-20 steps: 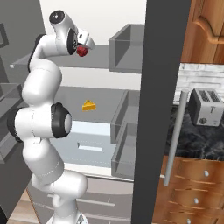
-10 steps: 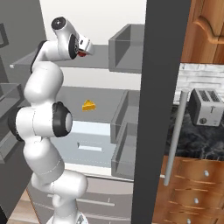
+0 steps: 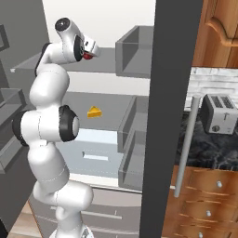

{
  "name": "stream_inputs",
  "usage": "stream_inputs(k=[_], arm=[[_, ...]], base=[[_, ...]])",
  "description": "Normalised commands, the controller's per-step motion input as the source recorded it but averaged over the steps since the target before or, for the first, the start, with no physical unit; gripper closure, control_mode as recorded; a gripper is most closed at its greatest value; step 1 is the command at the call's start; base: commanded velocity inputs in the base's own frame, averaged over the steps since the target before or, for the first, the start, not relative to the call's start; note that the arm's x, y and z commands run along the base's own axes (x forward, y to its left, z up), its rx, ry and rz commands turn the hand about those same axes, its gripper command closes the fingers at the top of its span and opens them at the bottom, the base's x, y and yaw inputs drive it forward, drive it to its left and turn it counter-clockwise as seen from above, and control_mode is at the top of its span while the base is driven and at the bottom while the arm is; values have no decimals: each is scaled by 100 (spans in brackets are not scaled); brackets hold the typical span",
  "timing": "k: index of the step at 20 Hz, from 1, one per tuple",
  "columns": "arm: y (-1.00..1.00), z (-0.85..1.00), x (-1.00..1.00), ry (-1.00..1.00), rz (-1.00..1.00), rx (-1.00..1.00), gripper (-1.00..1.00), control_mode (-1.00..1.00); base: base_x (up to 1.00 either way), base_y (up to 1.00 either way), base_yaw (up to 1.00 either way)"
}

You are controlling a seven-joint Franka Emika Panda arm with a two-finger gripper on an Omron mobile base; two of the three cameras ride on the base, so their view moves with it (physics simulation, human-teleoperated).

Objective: Take the cheese, fish, and bell pepper from the fridge and place them on the plate on the dining counter to create an appetizer plate.

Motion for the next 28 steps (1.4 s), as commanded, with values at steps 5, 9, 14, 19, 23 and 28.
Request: stream_inputs(k=[5, 9, 14, 19, 23, 28], arm=[[-1, -91, -20, 10, -11, -1, -100, -100], [-36, -85, -2, 6, -12, 0, 100, -100], [-53, -75, 6, 0, -12, 0, 100, -100], [-8, -22, -3, 0, -1, 0, 100, -100], [-16, -12, -97, -7, 10, 0, 100, -100], [-49, -1, -100, -12, 12, 1, 100, -100]], base=[[0, 0, 0], [0, 0, 0], [0, 0, 0], [0, 0, 0], [0, 0, 0], [0, 0, 0]])
